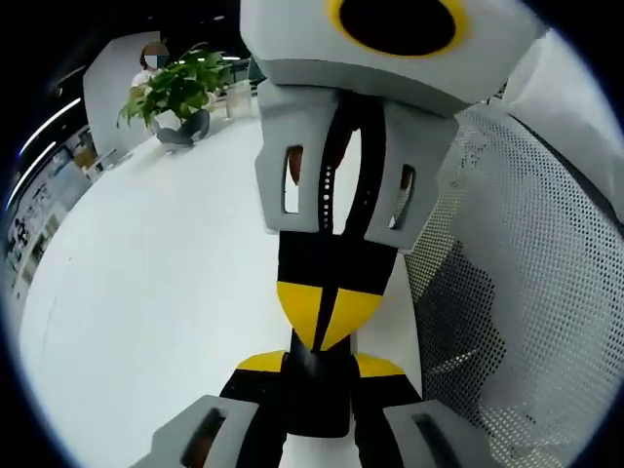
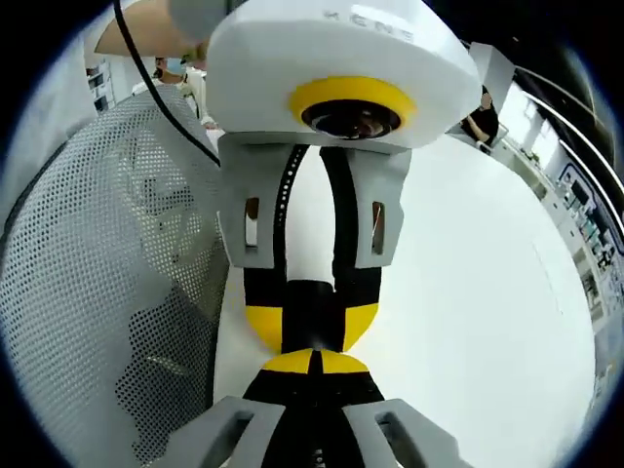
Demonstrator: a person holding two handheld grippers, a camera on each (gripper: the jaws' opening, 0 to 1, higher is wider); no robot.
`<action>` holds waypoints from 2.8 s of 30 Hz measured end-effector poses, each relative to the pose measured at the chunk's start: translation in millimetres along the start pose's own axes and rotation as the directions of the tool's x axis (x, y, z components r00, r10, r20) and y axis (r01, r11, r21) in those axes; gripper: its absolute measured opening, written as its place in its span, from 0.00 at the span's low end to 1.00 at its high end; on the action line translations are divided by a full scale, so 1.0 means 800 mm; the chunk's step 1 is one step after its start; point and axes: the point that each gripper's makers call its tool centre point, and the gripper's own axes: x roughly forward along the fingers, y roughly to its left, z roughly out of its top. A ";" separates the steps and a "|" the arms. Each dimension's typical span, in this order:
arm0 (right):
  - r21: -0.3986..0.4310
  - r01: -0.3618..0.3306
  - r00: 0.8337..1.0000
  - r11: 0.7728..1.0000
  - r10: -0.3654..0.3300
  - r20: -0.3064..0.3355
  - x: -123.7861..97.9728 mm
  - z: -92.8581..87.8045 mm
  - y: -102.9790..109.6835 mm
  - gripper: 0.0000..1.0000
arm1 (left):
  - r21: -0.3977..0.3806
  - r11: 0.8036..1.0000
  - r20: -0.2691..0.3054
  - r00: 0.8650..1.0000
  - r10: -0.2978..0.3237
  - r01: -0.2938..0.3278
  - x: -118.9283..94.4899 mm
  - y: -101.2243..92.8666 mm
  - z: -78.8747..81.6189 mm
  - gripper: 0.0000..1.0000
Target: Press the specified remote control buttons in sequence, fully releasing each button before pressing the next.
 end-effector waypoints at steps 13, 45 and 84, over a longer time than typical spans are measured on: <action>0.180 0.037 0.999 0.983 -0.039 0.009 -0.021 -0.035 -0.002 0.22 | -0.027 0.999 -0.006 0.999 0.033 -0.033 0.000 -0.001 0.001 0.23; 0.166 0.075 0.997 0.983 -0.069 -0.037 -0.023 -0.059 -0.010 0.23 | -0.523 0.771 0.272 0.786 0.555 -0.363 -0.141 0.051 0.056 0.82; 0.143 0.044 0.996 0.989 -0.032 -0.085 -0.016 -0.057 -0.144 0.22 | -0.768 0.510 0.306 0.479 0.823 -0.387 -0.264 0.043 0.037 0.99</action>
